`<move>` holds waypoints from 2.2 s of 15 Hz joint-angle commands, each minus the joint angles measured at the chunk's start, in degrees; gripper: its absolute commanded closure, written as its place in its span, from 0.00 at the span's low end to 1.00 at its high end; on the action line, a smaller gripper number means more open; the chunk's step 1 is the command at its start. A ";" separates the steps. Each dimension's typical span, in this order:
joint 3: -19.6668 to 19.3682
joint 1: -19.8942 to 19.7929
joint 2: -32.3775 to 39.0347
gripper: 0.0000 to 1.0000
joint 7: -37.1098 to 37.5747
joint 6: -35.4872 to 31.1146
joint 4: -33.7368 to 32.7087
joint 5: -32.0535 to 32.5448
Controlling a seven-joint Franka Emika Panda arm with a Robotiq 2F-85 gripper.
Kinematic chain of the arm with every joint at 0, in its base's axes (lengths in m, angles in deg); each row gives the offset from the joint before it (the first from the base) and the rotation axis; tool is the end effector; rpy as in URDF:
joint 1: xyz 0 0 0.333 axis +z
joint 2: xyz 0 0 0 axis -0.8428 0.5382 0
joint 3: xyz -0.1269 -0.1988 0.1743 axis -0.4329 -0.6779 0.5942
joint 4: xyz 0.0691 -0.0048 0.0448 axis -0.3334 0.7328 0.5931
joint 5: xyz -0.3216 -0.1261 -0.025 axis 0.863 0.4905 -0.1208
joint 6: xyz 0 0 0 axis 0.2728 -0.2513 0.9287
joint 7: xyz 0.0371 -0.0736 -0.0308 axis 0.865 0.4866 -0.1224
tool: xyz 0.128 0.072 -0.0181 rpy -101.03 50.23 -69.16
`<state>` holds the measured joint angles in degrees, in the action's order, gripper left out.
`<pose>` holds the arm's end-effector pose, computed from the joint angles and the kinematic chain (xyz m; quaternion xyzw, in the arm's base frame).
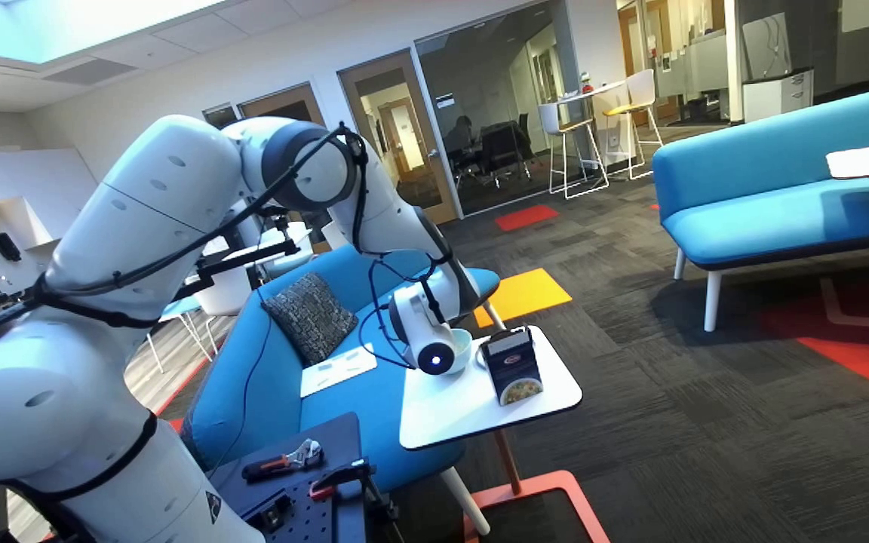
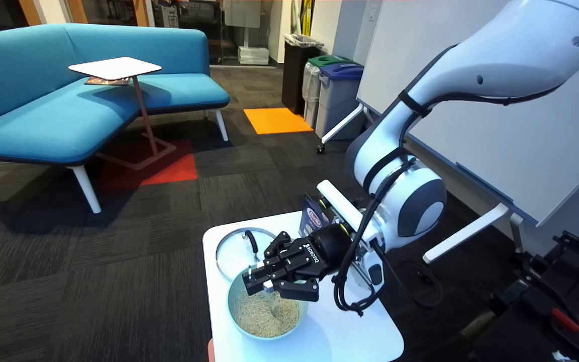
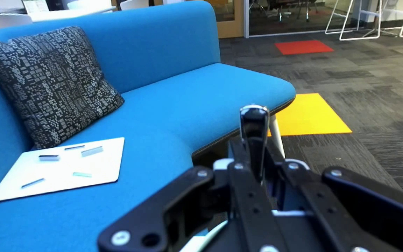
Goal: Use the spoon to stir the contents in the blue bowl
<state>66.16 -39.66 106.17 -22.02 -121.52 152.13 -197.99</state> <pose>0.3952 0.3876 0.0433 -0.4848 0.5988 0.4324 0.4684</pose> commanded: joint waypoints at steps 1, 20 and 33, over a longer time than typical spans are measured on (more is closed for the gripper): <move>-1.31 0.21 -1.96 0.96 1.96 3.47 0.99 2.07; -1.91 9.18 5.03 0.96 15.31 -17.77 -17.53 8.41; -2.62 5.38 6.37 0.96 14.32 -19.36 -19.43 7.14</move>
<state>63.41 -33.56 112.35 -8.55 -139.37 132.60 -190.65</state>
